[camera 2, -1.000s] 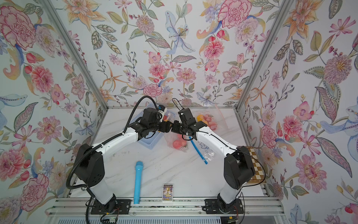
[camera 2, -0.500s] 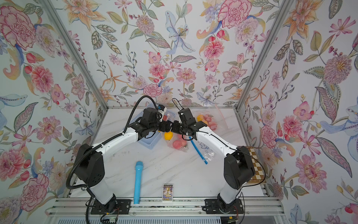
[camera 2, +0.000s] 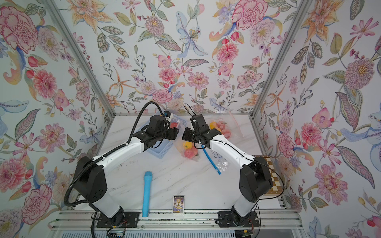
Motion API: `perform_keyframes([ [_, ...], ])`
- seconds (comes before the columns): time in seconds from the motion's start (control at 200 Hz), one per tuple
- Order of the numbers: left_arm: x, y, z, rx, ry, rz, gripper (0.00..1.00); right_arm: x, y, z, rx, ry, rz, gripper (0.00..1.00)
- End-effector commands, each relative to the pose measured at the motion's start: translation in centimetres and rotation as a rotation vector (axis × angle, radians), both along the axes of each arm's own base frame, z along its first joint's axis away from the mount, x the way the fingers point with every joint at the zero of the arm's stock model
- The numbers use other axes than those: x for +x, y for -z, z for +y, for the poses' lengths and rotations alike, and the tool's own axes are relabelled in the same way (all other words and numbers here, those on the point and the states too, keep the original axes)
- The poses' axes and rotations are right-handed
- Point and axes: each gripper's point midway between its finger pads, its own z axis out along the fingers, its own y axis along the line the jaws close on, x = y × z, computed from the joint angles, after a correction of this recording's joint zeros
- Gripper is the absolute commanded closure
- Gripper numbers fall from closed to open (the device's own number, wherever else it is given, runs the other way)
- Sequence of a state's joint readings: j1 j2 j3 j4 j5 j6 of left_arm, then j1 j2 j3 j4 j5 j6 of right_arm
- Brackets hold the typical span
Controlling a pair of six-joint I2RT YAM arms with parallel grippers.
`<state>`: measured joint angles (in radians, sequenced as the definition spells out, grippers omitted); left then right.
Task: Place the peach in a zip-top bag and seal the zipper
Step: Adjust the zipper food storage bag at the center of the board.
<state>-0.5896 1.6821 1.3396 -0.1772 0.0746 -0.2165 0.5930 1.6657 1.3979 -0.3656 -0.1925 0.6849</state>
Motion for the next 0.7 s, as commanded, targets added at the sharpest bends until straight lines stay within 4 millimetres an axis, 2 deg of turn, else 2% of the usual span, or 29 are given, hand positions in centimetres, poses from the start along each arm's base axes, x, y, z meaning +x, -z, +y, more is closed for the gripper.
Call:
perform_keyframes([
  [0.0, -1.8, 0.8, -0.2, -0.007, 0.043, 0.047, 0.37, -0.6, -1.9, -0.3, 0.001, -0.038, -0.026, 1.0],
  [0.075, -2.5, 0.6, -0.6, -0.045, 0.07, 0.057, 0.43, -0.9, -2.0, -0.2, -0.018, -0.069, -0.023, 1.0],
  [0.17, -3.4, -0.4, -1.1, -0.108, 0.102, 0.058, 0.71, -1.3, -2.0, -0.3, -0.048, -0.108, -0.018, 1.0],
  [0.225, -3.9, -1.1, -1.3, -0.15, 0.113, 0.057, 0.83, -1.3, -1.9, -0.6, -0.078, -0.121, -0.018, 1.0],
  [0.24, -4.0, -1.0, -1.4, -0.16, 0.114, 0.062, 0.84, -1.3, -1.9, -0.6, -0.088, -0.125, -0.018, 1.0],
  [0.255, -4.4, -2.4, -1.4, -0.188, 0.119, 0.041, 0.85, -1.4, -1.8, -0.7, -0.098, -0.131, -0.015, 0.99],
  [0.3, -4.9, -3.3, -1.4, -0.236, 0.117, 0.034, 0.87, -1.4, -2.1, -0.8, -0.123, -0.146, -0.023, 0.97],
  [0.445, -6.2, -5.0, -1.3, -0.401, 0.073, 0.023, 0.96, -2.3, -3.2, 0.0, -0.157, -0.221, -0.061, 0.85],
  [0.561, -6.5, -4.9, -0.6, -0.514, 0.002, 0.022, 0.96, -3.6, -3.7, 1.3, -0.182, -0.282, -0.104, 0.71],
  [0.696, -6.2, -4.7, -0.3, -0.554, -0.034, 0.017, 0.94, -5.2, -3.6, 2.6, -0.224, -0.327, -0.143, 0.56],
])
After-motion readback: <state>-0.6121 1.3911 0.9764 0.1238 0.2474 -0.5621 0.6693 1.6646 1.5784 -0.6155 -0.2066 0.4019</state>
